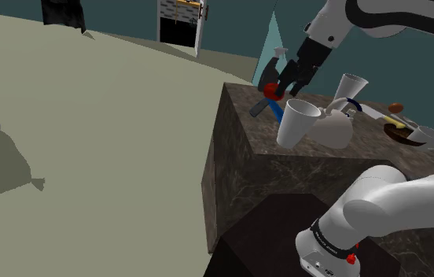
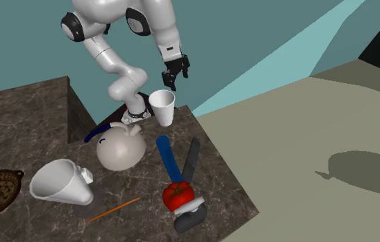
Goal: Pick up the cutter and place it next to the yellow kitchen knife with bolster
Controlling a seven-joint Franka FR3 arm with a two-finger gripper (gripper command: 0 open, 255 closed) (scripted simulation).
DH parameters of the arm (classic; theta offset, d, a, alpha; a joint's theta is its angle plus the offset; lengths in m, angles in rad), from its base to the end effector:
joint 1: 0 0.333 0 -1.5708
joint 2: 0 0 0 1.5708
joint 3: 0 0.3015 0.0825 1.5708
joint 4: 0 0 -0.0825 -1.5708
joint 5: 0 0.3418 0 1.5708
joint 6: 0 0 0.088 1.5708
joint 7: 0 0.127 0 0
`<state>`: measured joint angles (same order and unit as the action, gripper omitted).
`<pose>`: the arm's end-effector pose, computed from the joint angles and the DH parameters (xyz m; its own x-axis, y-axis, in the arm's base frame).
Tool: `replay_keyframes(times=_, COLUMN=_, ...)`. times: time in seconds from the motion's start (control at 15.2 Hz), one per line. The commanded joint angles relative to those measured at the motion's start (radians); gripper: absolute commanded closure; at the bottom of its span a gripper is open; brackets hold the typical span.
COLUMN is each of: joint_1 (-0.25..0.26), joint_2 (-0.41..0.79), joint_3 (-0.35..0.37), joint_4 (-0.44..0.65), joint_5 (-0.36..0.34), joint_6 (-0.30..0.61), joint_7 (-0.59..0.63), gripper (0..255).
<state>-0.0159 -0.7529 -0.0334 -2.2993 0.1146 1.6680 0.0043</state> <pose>0.2966 -0.0042 0.5858 0.9911 -0.0581 0.1195 -0.0414 -0.9896 -0.1375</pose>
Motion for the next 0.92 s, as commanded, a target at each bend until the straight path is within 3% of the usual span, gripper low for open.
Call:
replay_keyframes(times=0.0, joint_1=0.000, joint_2=0.000, joint_3=0.000, joint_4=0.000, joint_5=0.000, joint_6=0.000, joint_7=0.000, gripper=0)
replay_keyframes(times=0.86, joint_1=-0.137, joint_2=0.331, joint_3=-0.097, joint_4=0.062, joint_5=-0.100, joint_6=0.195, joint_7=0.058, gripper=0)
